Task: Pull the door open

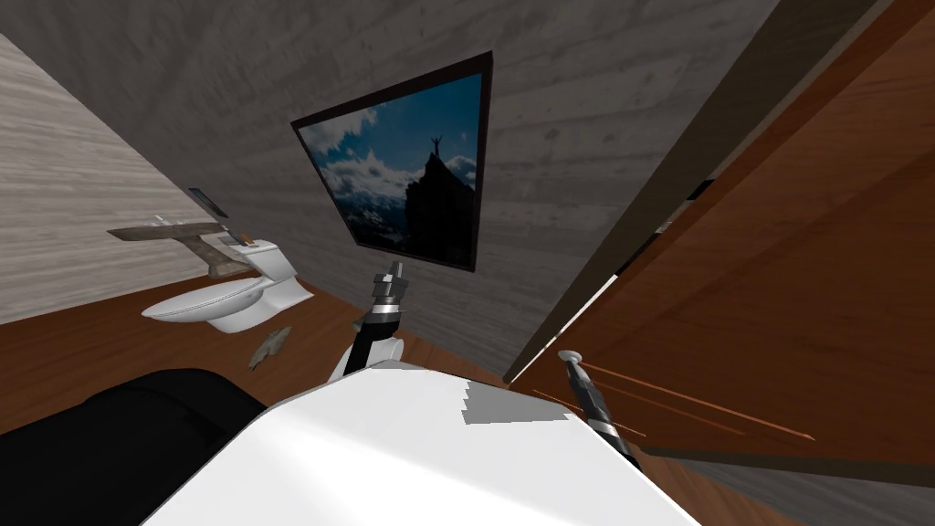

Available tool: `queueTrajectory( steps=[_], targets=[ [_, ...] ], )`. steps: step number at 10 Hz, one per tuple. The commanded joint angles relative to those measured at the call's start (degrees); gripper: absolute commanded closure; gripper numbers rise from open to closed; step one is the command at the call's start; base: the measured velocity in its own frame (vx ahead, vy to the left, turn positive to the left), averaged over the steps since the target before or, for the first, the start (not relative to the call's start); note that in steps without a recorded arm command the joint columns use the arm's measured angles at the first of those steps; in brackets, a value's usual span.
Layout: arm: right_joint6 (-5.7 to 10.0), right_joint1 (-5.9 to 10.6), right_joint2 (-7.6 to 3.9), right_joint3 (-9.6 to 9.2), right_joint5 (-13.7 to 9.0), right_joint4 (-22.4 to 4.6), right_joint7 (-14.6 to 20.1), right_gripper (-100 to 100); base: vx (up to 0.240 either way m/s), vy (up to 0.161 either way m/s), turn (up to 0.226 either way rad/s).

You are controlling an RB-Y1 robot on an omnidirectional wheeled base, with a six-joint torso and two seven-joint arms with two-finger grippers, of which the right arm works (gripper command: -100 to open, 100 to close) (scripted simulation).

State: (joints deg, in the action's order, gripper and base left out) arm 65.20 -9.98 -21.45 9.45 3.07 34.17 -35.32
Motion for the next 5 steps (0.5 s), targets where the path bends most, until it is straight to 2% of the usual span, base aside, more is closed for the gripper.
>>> queueTrajectory(
  steps=[1, 5],
  targets=[
    [-0.34, 0.38, -0.20, -0.01, -1.21, -0.13, 2.86, 100, -0.061, -0.041, 0.091],
    [-0.98, 0.85, 0.01, -0.53, -2.66, 0.03, 8.26, 100, -0.059, -0.025, 0.057]
  ],
)
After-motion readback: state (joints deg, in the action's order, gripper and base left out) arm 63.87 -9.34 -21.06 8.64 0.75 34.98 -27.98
